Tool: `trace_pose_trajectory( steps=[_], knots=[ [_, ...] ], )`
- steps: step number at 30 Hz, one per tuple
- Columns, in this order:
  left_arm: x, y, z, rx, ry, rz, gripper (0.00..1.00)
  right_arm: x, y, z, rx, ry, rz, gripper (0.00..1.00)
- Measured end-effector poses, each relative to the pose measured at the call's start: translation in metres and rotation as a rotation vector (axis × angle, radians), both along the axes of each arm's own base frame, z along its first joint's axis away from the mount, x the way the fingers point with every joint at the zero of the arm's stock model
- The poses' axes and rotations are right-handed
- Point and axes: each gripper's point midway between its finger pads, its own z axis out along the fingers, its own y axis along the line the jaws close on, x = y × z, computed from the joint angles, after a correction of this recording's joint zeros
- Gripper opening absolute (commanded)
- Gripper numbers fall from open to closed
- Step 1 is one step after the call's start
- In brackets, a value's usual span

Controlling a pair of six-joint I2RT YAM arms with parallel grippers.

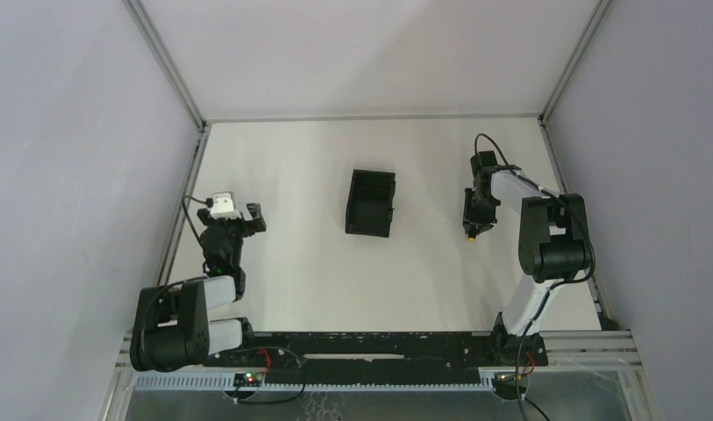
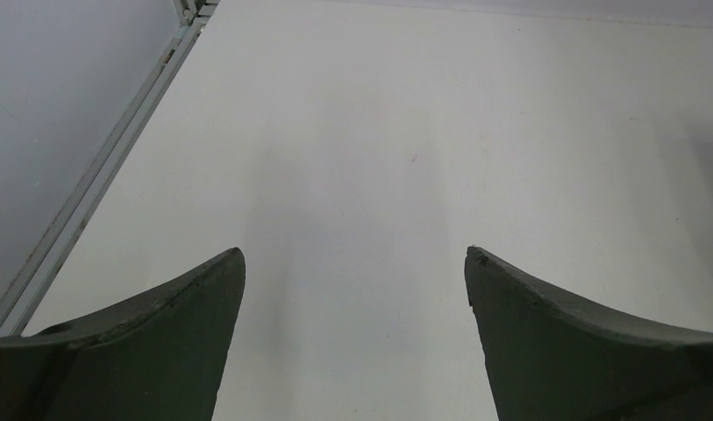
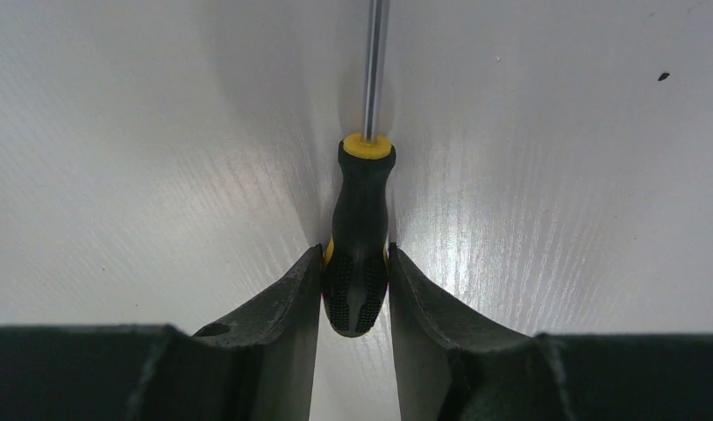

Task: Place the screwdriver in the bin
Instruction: Pick up the screwdriver from the center of the board.

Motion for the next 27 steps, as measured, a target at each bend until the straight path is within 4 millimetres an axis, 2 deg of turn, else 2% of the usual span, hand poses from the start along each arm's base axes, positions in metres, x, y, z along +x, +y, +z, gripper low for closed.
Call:
trace_pose_trajectory(
  steps=[6,11,14,15,27],
  knots=[
    [0.0,0.0,0.0,0.0,0.0,0.0,1.0,-0.0003,0.0001,-0.0008,0.001,0.003,0.0,0.31],
    [0.0,0.0,0.0,0.0,0.0,0.0,1.0,-0.0004,0.0001,-0.0008,0.001,0.003,0.0,0.19],
    [0.0,0.0,0.0,0.0,0.0,0.0,1.0,-0.0003,0.0002,-0.0008,0.001,0.003,0.001,0.08],
    [0.0,0.0,0.0,0.0,0.0,0.0,1.0,-0.0004,0.0002,-0.0008,0.001,0.003,0.001,0.01],
    [0.0,0.0,0.0,0.0,0.0,0.0,1.0,-0.0005,0.0031,-0.0007,-0.017,0.001,0.016,0.0]
  ],
)
